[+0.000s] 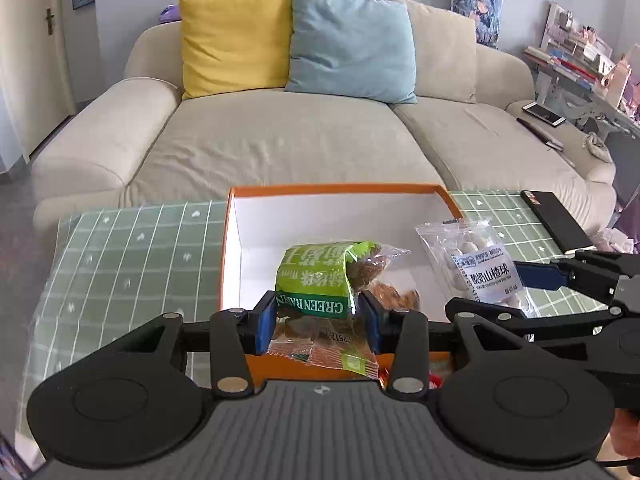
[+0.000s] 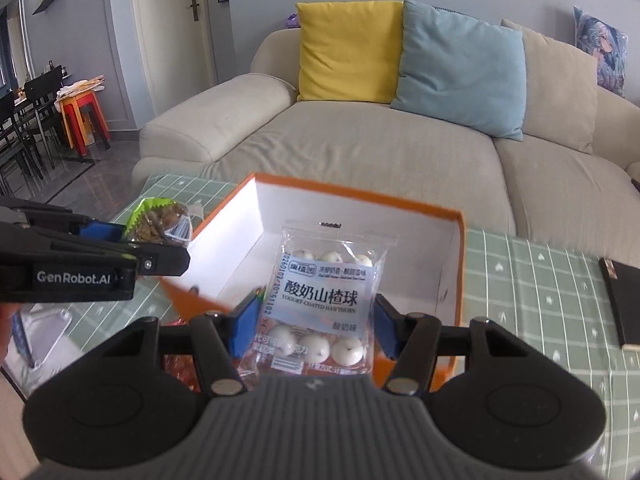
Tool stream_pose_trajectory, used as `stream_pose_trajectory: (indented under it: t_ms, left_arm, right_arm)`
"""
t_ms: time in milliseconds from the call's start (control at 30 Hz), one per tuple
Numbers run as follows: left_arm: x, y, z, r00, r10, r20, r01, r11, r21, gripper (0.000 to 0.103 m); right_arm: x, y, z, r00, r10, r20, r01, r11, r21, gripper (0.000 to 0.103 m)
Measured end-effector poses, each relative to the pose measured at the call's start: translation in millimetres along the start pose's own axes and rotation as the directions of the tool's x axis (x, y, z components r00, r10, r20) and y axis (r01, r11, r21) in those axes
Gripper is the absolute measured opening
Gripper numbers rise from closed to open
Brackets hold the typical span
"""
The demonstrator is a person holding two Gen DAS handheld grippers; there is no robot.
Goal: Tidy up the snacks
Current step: 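Carry both held packets over the orange box and lower them inside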
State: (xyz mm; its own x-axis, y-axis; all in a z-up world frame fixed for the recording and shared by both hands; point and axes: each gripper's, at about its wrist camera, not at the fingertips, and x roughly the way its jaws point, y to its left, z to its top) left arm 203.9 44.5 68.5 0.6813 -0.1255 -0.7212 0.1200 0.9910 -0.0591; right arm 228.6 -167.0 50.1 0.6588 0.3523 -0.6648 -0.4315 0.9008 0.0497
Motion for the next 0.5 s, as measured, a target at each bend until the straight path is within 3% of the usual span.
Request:
stream_pose_trajectory:
  t_ms: [233, 500]
  left_arm:
    - [59.7, 13.1, 18.0, 0.994, -0.005, -0.111, 0.004, 1.0, -0.012, 0.049]
    - [125.0, 24.8, 7.6, 0.964, 0.027, -0.263, -0.027, 1.0, 0.006, 0.049]
  right_arm:
    - [56.6, -14.7, 28.9, 0.998, -0.025, -0.052, 0.023, 0.999, -0.033, 0.058]
    - [129.7, -23.5, 25.9, 0.978, -0.036, -0.205, 0.019, 0.996, -0.083, 0.058]
